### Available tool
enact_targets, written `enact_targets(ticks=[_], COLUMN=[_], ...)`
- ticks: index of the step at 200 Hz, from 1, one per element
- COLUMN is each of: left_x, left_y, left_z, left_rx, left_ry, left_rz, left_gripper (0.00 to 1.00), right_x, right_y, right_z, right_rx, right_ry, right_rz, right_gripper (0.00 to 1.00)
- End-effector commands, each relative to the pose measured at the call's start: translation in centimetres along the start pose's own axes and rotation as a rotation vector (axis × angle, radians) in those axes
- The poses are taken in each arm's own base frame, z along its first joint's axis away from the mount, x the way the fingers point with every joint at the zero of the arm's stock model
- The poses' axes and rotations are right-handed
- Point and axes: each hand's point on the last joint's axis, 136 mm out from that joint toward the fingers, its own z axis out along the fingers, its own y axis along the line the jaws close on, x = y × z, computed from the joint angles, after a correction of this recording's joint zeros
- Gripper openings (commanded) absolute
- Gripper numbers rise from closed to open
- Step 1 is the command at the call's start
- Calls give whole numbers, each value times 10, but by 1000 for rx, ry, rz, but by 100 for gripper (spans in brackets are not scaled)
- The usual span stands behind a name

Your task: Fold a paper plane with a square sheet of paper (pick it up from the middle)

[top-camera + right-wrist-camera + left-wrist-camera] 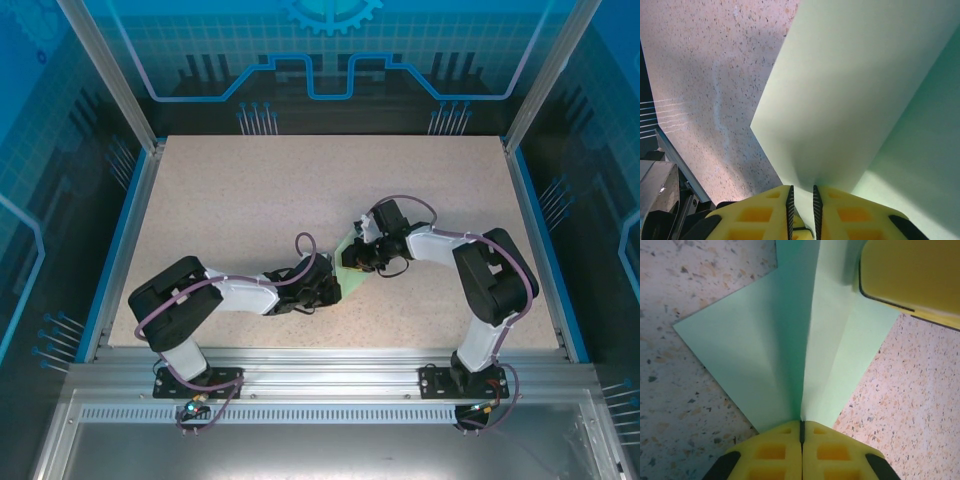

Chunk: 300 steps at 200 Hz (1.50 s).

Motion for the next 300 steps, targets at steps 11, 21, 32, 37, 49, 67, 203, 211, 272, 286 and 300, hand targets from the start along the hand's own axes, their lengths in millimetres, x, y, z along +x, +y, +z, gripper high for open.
enact_targets(ticks=[11,21,32,37,49,67,203,211,272,286,300], left_x=[6,6,6,6,7,6,12,13,16,17,18], left_y=[16,16,16,17,16,17,11,12,15,16,18], left_z=[-1,0,0,0,0,-1,-6,-6,-6,-7,-8], left_rx=[-63,-62,-63,-64,-60,-57,-61,-67,-107,-122,-132], left_ry=[9,10,11,11,14,16,47,49,63,68,69], left_rz=[2,0,-2,-2,-2,-6,70,75,110,124,132], left_gripper=[6,6,5,5,5,5,26,25,22,23,24], right_x=[-2,-1,3,4,10,16,6,5,3,3,3], right_y=[19,21,23,25,29,30,12,12,13,14,14], right_z=[-14,-15,-13,-11,-7,0,12,12,12,11,11], right_rx=[-9,-17,-30,-36,-52,-56,8,8,7,7,8], right_ry=[-24,-19,-4,4,29,58,37,36,31,32,32], right_rz=[-47,-52,-58,-61,-75,-85,-31,-29,-26,-29,-28], right_gripper=[22,23,23,23,22,22,19,19,19,20,20])
